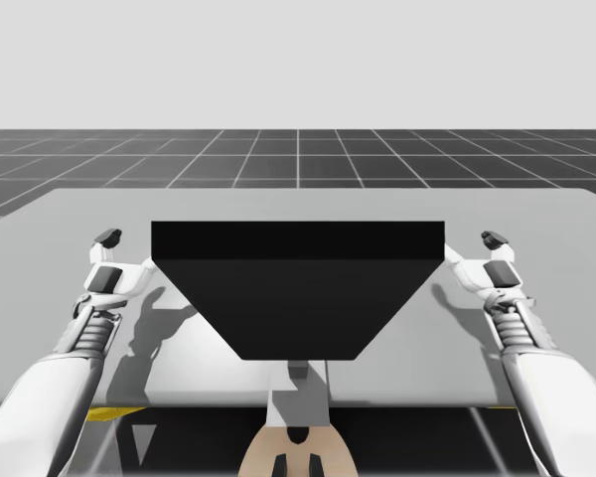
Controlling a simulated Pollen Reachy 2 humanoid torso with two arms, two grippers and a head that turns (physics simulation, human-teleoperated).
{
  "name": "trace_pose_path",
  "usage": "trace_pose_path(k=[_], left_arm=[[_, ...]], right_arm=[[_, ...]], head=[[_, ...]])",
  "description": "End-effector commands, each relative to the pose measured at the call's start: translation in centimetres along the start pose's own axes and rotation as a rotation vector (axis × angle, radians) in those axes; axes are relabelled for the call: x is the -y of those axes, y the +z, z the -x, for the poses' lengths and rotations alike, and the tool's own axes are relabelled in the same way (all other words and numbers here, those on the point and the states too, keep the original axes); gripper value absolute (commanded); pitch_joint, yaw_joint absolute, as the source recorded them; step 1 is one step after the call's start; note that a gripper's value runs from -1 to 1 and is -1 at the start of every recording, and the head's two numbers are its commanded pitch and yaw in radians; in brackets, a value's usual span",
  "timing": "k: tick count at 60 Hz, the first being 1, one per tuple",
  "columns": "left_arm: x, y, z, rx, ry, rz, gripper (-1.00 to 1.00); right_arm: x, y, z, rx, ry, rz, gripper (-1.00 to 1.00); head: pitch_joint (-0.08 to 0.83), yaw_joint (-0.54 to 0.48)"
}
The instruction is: Reach around the screen and pick up the object behind it.
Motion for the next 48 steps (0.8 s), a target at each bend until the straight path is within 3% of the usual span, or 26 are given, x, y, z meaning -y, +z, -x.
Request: trace_pose_path(k=[1, 9, 13, 16, 21, 25, 26, 28, 29, 30, 33, 43, 48], left_arm=[[0.0, 0.0, 0.0, -0.004, -0.002, 0.000, -1.00], [-0.1, 0.0, -0.2, -0.029, 0.013, 0.013, -1.00], [-0.1, 0.1, -0.4, -0.078, 0.032, 0.051, -1.00], [0.0, 0.2, -0.5, -0.117, 0.045, 0.091, -1.00], [0.9, 0.5, -0.3, -0.182, 0.015, 0.200, -1.00], [1.4, 0.6, -0.4, -0.179, 0.000, 0.226, -1.00], [1.7, 0.7, -0.4, -0.181, 0.012, 0.259, -1.00], [1.9, 0.8, -0.5, -0.181, 0.018, 0.285, -1.00], [2.1, 0.9, -0.6, -0.173, 0.005, 0.305, -1.00], [2.2, 1.0, -0.7, -0.171, 0.005, 0.315, -1.00], [2.6, 1.4, -1.2, -0.168, 0.021, 0.384, -1.00], [3.5, 2.6, -2.9, -0.164, 0.063, 0.577, -1.00], [4.0, 3.2, -3.4, -0.170, 0.073, 0.666, -1.00]], right_arm=[[-0.4, 0.3, 0.0, 0.006, -0.003, 0.000, -1.00], [-0.6, 0.6, -0.3, -0.041, -0.042, -0.143, -1.00], [-1.6, 1.4, -0.5, -0.041, -0.106, -0.304, -1.00], [-2.4, 1.8, -0.5, -0.023, -0.116, -0.400, -1.00], [-4.7, 2.6, -0.1, -0.028, -0.114, -0.535, -1.00], [-5.7, 2.8, 0.0, -0.004, -0.122, -0.626, -1.00], [-6.4, 2.9, 0.1, 0.006, -0.173, -0.689, -1.00], [-7.0, 3.0, 0.2, 0.038, -0.201, -0.707, -1.00], [-7.6, 3.3, 0.2, 0.022, -0.154, -0.780, -1.00], [-7.8, 3.3, 0.3, 0.026, -0.148, -0.800, -1.00], [-8.6, 3.7, 0.4, -0.001, -0.179, -0.884, -1.00], [-10.2, 4.3, 1.2, -0.007, -0.128, -1.047, -1.00], [-10.7, 4.4, 1.4, -0.001, -0.137, -1.090, -1.00]], head=[[-0.003, -0.02], [0.003, -0.02], [0.011, -0.02], [0.017, -0.02], [0.035, -0.02], [0.042, -0.01], [0.046, -0.01], [0.048, -0.01], [0.049, -0.01], [0.050, -0.01], [0.054, -0.01], [0.067, 0.00], [0.071, 0.00]])
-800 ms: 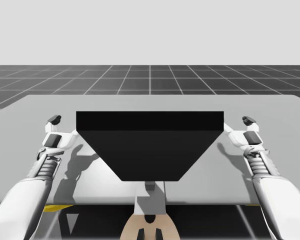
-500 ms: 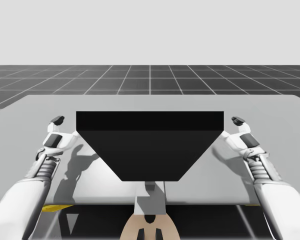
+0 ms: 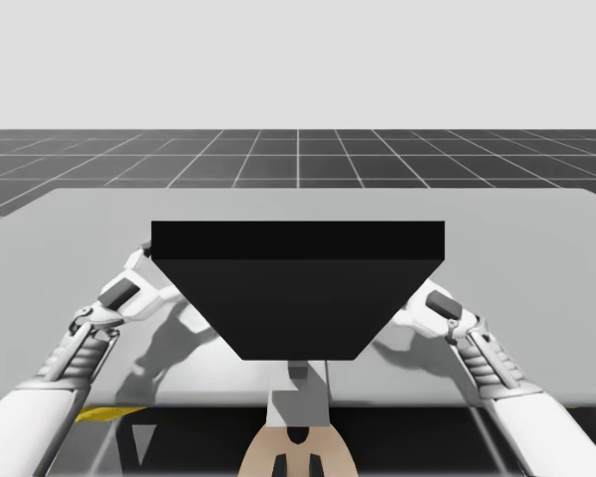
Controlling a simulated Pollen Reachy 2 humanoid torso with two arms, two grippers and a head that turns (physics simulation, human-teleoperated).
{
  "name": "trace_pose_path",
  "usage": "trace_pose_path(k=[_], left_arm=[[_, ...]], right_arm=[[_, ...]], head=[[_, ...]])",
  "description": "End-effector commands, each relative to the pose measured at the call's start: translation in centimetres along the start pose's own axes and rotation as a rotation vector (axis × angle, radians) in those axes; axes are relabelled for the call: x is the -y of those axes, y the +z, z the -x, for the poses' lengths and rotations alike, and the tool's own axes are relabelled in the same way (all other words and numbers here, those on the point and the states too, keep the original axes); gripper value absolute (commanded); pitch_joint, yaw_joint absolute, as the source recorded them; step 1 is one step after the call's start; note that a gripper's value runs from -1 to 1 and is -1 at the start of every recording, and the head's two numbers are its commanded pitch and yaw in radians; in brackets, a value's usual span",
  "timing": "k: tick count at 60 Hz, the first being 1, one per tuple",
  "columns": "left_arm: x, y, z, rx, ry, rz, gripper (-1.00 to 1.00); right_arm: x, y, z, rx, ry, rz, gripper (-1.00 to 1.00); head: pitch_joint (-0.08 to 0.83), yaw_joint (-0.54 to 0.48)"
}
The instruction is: Reach around the screen and pick up the object behind it.
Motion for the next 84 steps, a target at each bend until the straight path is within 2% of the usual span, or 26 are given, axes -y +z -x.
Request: trace_pose_path(k=[1, 9, 21, 30, 32, 37, 39, 41, 50, 75, 84], left_arm=[[1.5, 0.7, -1.0, -0.009, 0.012, 0.194, -1.00], [3.3, 1.0, -1.5, -0.029, 0.000, 0.348, -1.00], [5.6, 0.7, -1.3, -0.067, -0.025, 0.474, -1.00], [6.2, 0.3, -0.8, -0.075, -0.026, 0.496, -1.00], [6.3, 0.2, -0.7, -0.077, -0.026, 0.498, -1.00], [6.4, 0.2, -0.6, -0.079, -0.027, 0.498, -1.00], [6.4, 0.2, -0.5, -0.080, -0.029, 0.497, -1.00], [6.4, 0.2, -0.5, -0.080, -0.030, 0.496, -1.00], [6.2, 0.4, -0.2, -0.083, -0.027, 0.487, -1.00], [6.1, 0.7, 0.1, -0.080, -0.034, 0.480, -1.00], [6.0, 0.8, 0.3, -0.077, -0.034, 0.478, -1.00]], right_arm=[[-1.2, -0.9, 0.7, -0.007, 0.004, -0.157, -1.00], [-2.0, -1.1, 0.9, -0.010, -0.004, -0.251, -1.00], [-1.9, -1.9, 1.8, -0.047, -0.015, -0.279, -1.00], [-1.3, -2.7, 2.7, -0.053, -0.050, -0.281, -1.00], [-1.1, -3.0, 3.2, -0.057, -0.073, -0.281, -1.00], [-0.7, -3.7, 3.8, -0.058, -0.090, -0.282, -1.00], [-0.5, -4.1, 4.1, -0.064, -0.117, -0.283, -1.00], [-0.3, -4.4, 4.4, -0.066, -0.113, -0.285, -1.00], [0.6, -5.3, 5.5, -0.078, -0.150, -0.285, -1.00], [0.5, -8.4, 8.4, -0.230, -0.152, -0.320, -1.00], [0.3, -9.7, 8.6, -0.271, -0.119, -0.331, -1.00]], head=[[0.072, 0.00], [0.086, 0.00], [0.103, -0.01], [0.115, -0.02], [0.121, -0.02], [0.128, -0.03], [0.132, -0.03], [0.135, -0.03], [0.150, -0.04], [0.181, -0.04], [0.188, -0.04]])
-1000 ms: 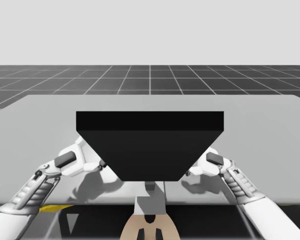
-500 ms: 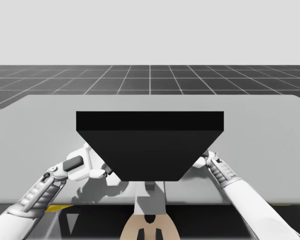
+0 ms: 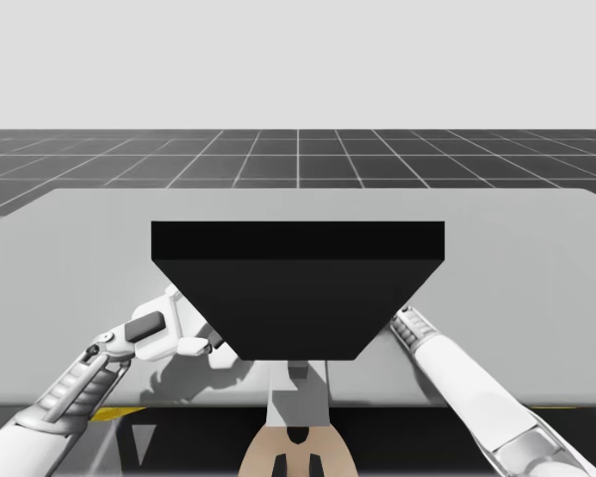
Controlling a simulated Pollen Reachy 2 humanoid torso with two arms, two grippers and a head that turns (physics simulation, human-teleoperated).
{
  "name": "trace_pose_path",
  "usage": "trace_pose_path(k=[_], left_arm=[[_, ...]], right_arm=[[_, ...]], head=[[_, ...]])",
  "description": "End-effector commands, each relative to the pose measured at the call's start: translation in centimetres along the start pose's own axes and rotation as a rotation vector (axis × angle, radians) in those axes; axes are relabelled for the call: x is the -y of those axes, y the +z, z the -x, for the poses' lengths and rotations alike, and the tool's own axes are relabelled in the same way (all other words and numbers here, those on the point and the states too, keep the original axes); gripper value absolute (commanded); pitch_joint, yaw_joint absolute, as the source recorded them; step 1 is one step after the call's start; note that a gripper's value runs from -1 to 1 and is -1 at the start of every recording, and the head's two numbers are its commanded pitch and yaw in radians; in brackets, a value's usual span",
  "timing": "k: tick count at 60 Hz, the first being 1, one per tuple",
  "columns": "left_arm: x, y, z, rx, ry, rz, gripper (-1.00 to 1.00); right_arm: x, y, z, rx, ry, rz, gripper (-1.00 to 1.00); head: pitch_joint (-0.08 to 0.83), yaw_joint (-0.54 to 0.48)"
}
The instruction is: Reach around the screen and pick up the object behind it.
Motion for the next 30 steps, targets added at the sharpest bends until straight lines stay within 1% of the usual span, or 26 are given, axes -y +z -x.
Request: trace_pose_path(k=[1, 3, 4, 13, 21, 30], left_arm=[[0.0, 0.1, 0.1, 0.003, -0.002, -0.002, -1.00], [0.0, 0.1, 0.2, 0.004, -0.003, -0.002, -1.00], [0.0, 0.1, 0.2, 0.004, -0.004, -0.001, -1.00], [0.1, 0.2, 0.2, 0.005, -0.014, -0.003, -1.00], [0.1, 0.3, 0.2, 0.009, -0.017, -0.004, -1.00], [0.1, 0.3, 0.4, 0.010, -0.015, -0.005, -1.00]], right_arm=[[0.3, -1.5, 0.1, -0.061, -0.007, -0.047, -1.00], [0.3, -1.9, 0.0, -0.072, -0.002, -0.048, -1.00], [0.3, -2.1, 0.0, -0.078, 0.011, -0.048, -1.00], [0.1, -3.8, -0.2, -0.103, 0.037, -0.068, -1.00], [0.2, -4.9, -0.3, -0.118, 0.038, -0.074, -1.00], [0.4, -6.2, -0.5, -0.120, 0.057, -0.072, -1.00]], head=[[0.188, -0.04], [0.188, -0.04], [0.188, -0.04], [0.192, -0.04], [0.196, -0.03], [0.196, -0.03]])
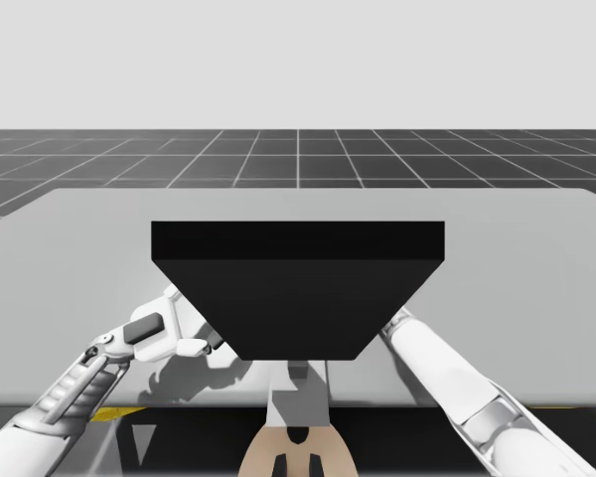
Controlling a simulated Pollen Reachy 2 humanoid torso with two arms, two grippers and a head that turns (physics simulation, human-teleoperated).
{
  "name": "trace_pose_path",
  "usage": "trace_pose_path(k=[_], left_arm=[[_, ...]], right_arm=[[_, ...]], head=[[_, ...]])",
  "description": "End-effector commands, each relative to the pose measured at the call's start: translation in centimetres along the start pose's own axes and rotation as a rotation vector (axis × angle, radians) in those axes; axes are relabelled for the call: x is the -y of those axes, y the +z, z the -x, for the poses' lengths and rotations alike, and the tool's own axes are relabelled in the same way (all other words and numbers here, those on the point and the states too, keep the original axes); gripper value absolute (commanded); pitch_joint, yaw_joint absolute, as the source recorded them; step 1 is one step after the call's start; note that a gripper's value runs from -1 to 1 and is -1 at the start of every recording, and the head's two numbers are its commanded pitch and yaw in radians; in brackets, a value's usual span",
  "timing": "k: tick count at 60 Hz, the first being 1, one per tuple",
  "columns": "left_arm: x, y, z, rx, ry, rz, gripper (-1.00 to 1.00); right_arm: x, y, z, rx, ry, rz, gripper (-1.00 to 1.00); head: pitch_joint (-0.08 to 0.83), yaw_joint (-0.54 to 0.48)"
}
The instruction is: Reach around the screen and pick up the object behind it.
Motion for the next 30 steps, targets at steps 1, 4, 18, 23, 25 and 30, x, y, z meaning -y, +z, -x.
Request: trace_pose_path(k=[1, 4, 18, 23, 25, 30], left_arm=[[0.0, 0.1, 0.2, 0.002, -0.001, -0.002, -1.00], [0.0, 0.1, 0.2, 0.002, -0.003, -0.004, -1.00], [0.1, 0.3, 0.3, 0.003, -0.006, -0.005, -1.00], [0.1, 0.4, 0.3, 0.002, -0.007, -0.006, -1.00], [0.1, 0.4, 0.3, 0.001, -0.007, -0.006, -1.00], [0.1, 0.6, 0.4, 0.001, -0.007, -0.009, -1.00]], right_arm=[[-0.1, -1.7, 0.1, -0.030, -0.006, -0.029, -1.00], [-0.1, -2.3, -0.1, -0.029, 0.004, -0.032, -1.00], [-0.1, -4.1, -0.4, -0.036, 0.046, -0.016, -1.00], [0.1, -4.4, -0.3, -0.040, 0.055, 0.008, -1.00], [0.1, -4.3, -0.2, -0.056, 0.053, 0.010, -1.00], [-0.2, -3.6, 0.2, -0.050, 0.097, 0.056, -0.18]], head=[[0.196, -0.03], [0.196, -0.03], [0.193, -0.03], [0.193, -0.03], [0.193, -0.03], [0.196, -0.04]])
